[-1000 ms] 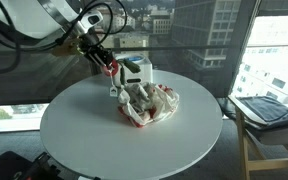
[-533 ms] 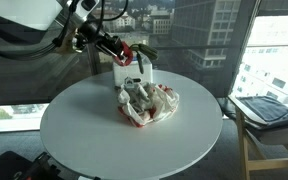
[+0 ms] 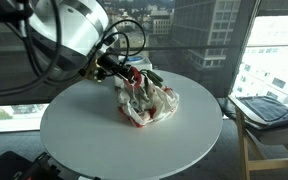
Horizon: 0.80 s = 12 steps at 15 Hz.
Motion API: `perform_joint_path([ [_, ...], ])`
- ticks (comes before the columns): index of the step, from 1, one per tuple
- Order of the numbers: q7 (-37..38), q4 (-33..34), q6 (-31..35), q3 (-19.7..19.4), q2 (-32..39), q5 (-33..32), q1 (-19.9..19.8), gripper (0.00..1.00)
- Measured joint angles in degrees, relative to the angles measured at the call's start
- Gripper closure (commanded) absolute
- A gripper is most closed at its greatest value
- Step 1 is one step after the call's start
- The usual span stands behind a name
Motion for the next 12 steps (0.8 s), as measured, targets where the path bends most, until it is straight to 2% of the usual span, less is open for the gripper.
perform_joint_path([
  [2, 2.7, 5.2, 1.3, -1.0, 7.2, -3.1, -0.9, 0.91],
  [6, 3.8, 14.5, 7.4, -1.5, 19.4, -3.3, -1.7, 0.91],
  [8, 3.8, 17.2, 10.1, -0.9, 22.4, -3.2, -1.7, 0.90],
  [12, 3.6, 20.4, 10.4, -0.3, 27.6, -1.7, -1.7, 0.91],
])
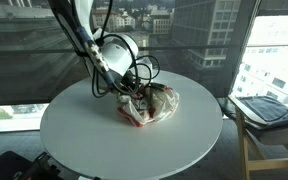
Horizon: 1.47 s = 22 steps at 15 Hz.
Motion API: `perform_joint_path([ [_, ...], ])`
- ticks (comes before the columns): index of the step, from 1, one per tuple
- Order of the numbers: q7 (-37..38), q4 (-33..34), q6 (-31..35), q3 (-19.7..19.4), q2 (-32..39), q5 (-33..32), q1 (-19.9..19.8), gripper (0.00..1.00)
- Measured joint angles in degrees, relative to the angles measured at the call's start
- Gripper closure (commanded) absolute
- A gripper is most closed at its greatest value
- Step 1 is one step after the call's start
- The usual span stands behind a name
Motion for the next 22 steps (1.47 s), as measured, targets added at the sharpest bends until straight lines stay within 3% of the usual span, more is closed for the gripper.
perform_joint_path([
  [1, -0.3, 0.7, 0.2, 0.0, 1.7, 1.1, -0.2, 0.91],
  [2, -1.0, 1.4, 1.1, 0.1, 3.3, 2.7, -0.4, 0.68],
  [3, -2.0, 1.9, 2.4, 0.4, 4.3, 4.1, -0.7, 0.54],
  [6, -5.0, 1.8, 3.0, 1.9, 4.2, 6.7, -1.0, 0.32],
  [10, -7.2, -2.1, -4.7, 4.2, -2.5, 8.2, 1.1, 0.03],
  [13, -6.2, -5.0, -10.7, 5.2, -10.7, 8.2, 3.7, 0.00],
  [16, -4.3, -5.9, -12.3, 6.0, -16.2, 8.3, 5.2, 0.00],
  [19, -4.4, -5.3, -11.1, 6.8, -15.3, 8.3, 5.7, 0.00],
  [22, -6.5, -1.8, -10.6, 8.0, -9.3, 9.1, 6.5, 0.00],
])
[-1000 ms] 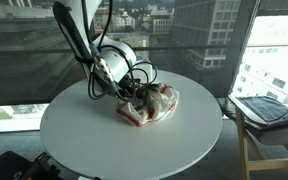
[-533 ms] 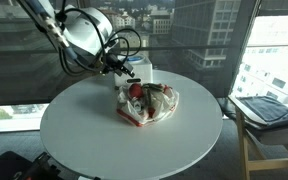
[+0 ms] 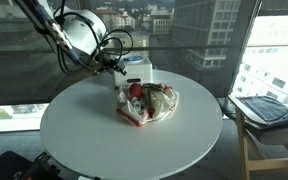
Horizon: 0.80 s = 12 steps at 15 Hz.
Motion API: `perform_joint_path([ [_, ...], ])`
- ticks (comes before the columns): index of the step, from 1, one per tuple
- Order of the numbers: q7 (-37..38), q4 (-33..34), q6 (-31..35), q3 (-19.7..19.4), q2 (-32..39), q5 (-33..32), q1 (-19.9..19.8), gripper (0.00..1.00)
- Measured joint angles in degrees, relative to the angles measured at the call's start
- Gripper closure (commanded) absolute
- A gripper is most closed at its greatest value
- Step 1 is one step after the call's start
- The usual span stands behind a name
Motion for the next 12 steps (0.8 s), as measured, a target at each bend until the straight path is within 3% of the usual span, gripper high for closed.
perform_joint_path([
  [2, -4.8, 4.0, 0.3, 1.1, 5.7, 4.4, 0.2, 0.00],
  [5, -18.2, 11.9, 0.5, 3.7, 15.7, 16.5, -0.8, 0.00],
  [7, -26.8, 17.0, -1.4, 8.4, 21.7, 19.7, -4.5, 0.00],
  [12, -47.2, 23.3, -6.8, 22.2, 30.4, 19.9, -16.6, 0.00],
])
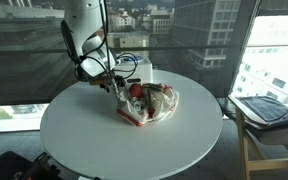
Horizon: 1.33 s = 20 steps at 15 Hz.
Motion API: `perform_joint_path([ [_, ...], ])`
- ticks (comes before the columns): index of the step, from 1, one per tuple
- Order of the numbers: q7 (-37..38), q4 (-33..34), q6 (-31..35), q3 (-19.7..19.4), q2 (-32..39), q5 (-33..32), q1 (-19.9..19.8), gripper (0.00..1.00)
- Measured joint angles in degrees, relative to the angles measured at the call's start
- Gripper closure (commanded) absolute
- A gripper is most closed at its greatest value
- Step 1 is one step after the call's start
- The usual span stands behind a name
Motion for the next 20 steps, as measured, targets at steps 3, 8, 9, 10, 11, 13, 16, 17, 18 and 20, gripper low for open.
perform_joint_path([
  [3, -12.1, 1.0, -5.0, 4.4, 0.5, 1.7, -2.8, 0.00],
  [8, -29.3, 3.7, -11.3, 5.1, 0.1, 3.2, -2.0, 0.00],
  [9, -33.8, 4.5, -10.8, 2.1, 0.0, 5.0, 0.1, 0.00],
  [10, -37.9, 5.3, -10.0, -0.8, 0.0, 6.3, 2.2, 0.00],
  [11, -41.5, 6.1, -9.1, -3.6, 0.1, 6.9, 4.2, 0.00],
  [13, -46.7, 7.4, -6.6, -8.3, 0.5, 7.0, 7.7, 0.00],
  [16, -51.6, 9.0, -2.6, -12.4, 1.7, 7.1, 10.9, 0.00],
  [17, -53.1, 9.3, -1.5, -12.8, 2.1, 7.7, 11.4, 0.00],
  [18, -54.5, 9.5, -0.5, -12.9, 2.4, 8.5, 11.7, 0.00],
  [20, -56.9, 9.9, 0.6, -13.0, 2.8, 10.2, 11.9, 0.00],
])
